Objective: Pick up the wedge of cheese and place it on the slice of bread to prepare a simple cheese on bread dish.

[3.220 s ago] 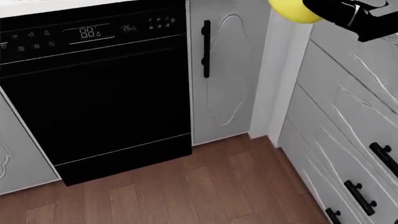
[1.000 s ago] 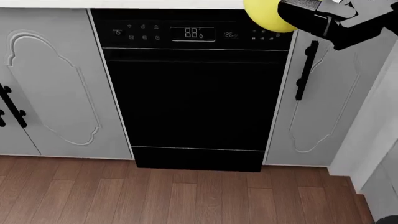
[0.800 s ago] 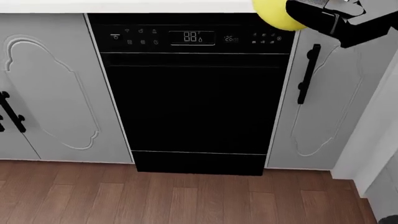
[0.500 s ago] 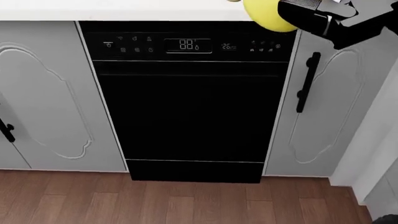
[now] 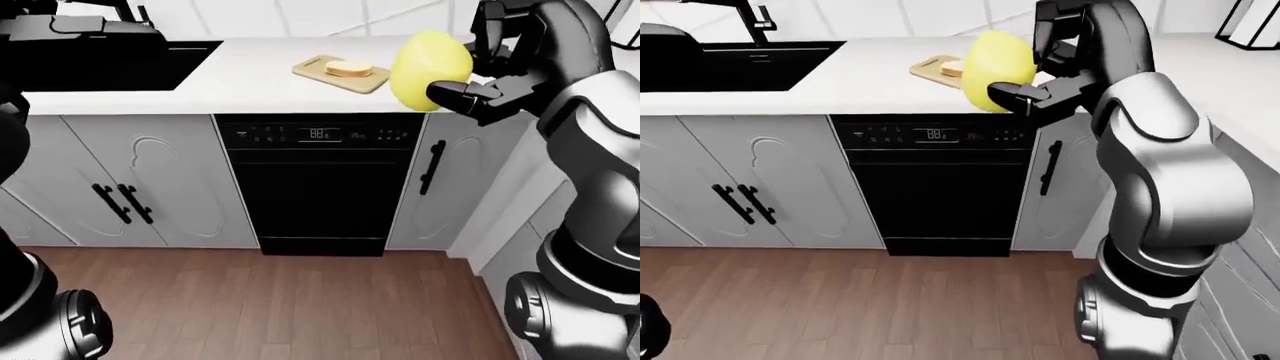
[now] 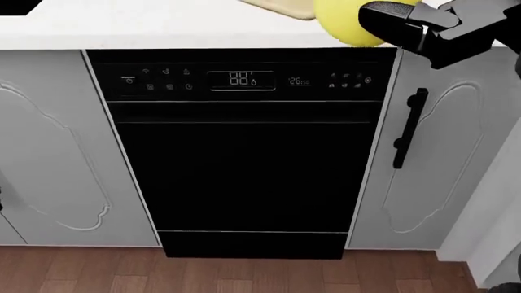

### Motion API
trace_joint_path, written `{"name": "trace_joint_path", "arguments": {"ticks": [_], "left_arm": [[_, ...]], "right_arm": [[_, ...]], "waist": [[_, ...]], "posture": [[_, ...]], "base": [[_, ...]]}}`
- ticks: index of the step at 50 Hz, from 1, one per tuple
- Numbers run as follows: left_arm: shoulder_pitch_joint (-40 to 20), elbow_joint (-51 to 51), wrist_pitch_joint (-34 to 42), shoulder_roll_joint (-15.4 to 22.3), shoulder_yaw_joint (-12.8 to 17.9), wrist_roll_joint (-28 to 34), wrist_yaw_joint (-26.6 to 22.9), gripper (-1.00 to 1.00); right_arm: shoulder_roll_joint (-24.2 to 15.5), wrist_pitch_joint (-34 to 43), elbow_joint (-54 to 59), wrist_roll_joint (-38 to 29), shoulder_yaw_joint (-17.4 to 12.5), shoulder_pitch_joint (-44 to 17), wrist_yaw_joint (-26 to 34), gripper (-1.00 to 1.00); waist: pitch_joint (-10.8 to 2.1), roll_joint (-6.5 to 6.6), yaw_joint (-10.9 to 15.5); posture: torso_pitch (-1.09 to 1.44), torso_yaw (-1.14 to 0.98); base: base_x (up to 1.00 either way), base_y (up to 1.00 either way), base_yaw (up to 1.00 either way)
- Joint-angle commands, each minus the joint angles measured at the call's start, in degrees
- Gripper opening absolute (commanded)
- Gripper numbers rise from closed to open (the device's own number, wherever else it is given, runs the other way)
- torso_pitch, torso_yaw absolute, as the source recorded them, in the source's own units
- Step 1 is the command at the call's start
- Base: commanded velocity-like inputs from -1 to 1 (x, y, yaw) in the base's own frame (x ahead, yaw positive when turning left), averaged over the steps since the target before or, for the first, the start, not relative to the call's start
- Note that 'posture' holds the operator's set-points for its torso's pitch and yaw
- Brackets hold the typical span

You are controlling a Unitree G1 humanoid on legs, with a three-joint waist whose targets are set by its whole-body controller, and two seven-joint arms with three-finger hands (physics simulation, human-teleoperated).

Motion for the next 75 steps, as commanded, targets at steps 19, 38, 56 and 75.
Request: {"name": "trace_joint_path", "arguments": {"ticks": [19,38,56,75], "left_arm": [[-1.7,-1.0,-0.8,0.5,1.1,-0.5,0.2,1.0],[-1.2,0.6,-1.9,1.2,1.5,-3.0,1.5,1.0],[-0.4,0.7,-3.4,0.8,0.6,-1.2,0.3,1.0],[-0.6,0.7,-3.1,1.3,0.8,-2.0,0.7,1.0]], "right_arm": [[-0.7,-1.8,-1.4,-0.3,-1.3,-1.7,-0.4,-1.0],[-0.5,-2.2,-1.2,-1.0,-0.7,-1.8,-0.1,-1.0],[0.1,-2.8,-1.2,-1.5,-0.5,-1.6,0.4,-1.0],[0.4,-3.1,-0.7,-2.2,0.0,-1.7,0.8,-1.0]], "waist": [[-1.69,3.1,-1.0],[-1.0,-2.28,-0.2],[-1.46,-0.32,0.1],[-1.57,3.87,-0.8]], "posture": [[0.0,0.0],[0.0,0.0],[0.0,0.0],[0.0,0.0]], "base": [[0.23,0.0,0.0],[0.26,0.0,0.0],[0.26,0.0,0.0],[0.15,0.0,0.0]]}}
